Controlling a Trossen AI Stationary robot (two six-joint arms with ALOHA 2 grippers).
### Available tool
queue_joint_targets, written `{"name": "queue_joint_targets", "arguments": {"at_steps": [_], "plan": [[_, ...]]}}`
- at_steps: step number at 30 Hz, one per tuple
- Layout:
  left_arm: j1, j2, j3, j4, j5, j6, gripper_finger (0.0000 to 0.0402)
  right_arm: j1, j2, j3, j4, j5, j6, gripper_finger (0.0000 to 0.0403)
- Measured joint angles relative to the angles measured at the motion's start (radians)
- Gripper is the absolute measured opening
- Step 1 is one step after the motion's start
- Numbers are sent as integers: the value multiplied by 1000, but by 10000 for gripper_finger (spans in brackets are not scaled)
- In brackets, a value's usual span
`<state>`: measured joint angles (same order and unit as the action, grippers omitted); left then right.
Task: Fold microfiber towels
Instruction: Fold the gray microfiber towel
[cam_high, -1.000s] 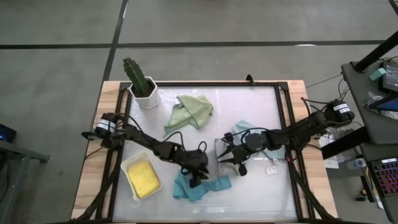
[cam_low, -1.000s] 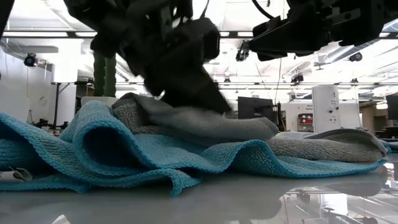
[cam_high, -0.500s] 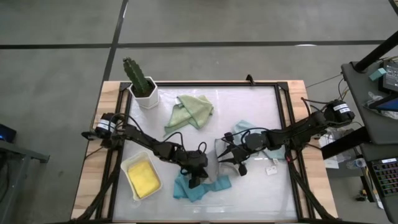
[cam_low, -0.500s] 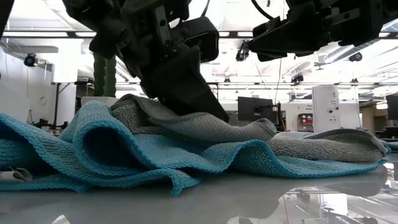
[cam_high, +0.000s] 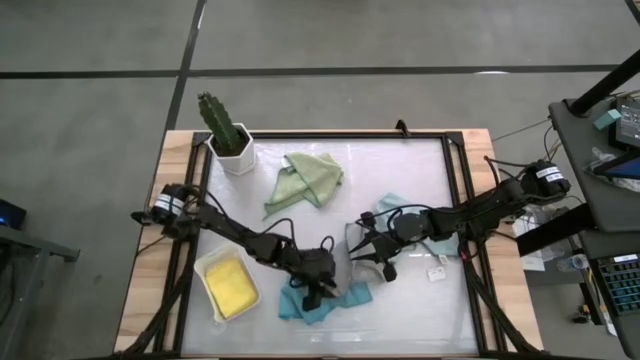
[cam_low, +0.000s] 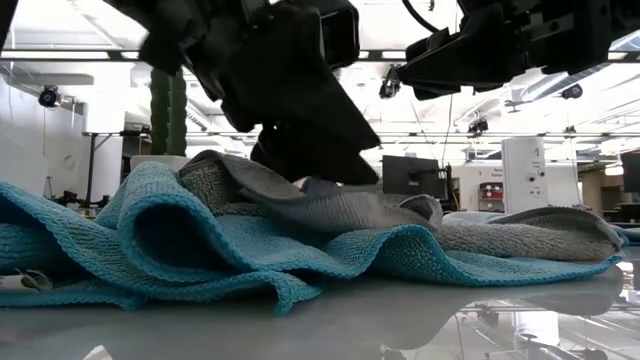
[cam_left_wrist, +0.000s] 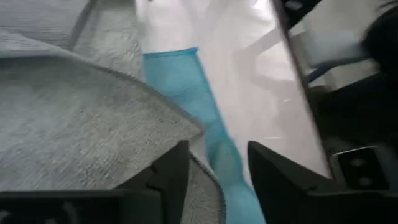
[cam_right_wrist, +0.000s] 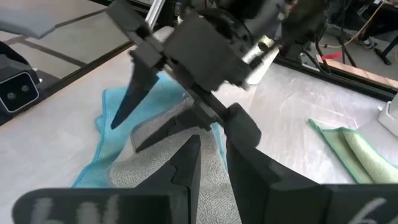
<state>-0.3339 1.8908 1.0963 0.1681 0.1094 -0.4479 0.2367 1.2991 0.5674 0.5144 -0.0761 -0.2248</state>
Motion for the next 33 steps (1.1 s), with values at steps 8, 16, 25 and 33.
{"name": "queue_joint_targets", "arguments": {"at_steps": [8, 16, 25, 33], "plan": [[-75, 0, 43, -57, -303, 20, 185, 0, 0, 0, -9, 0, 43, 68], [-129, 51, 44, -13, -362, -44, 185, 1, 0, 0, -11, 0, 43, 68], [-139, 98, 83, 9, -353, -44, 184, 1, 0, 1, -17, -1, 47, 68], [-141, 99, 74, -34, -350, -69, 94, 0, 0, 1, -13, -1, 45, 68]]}}
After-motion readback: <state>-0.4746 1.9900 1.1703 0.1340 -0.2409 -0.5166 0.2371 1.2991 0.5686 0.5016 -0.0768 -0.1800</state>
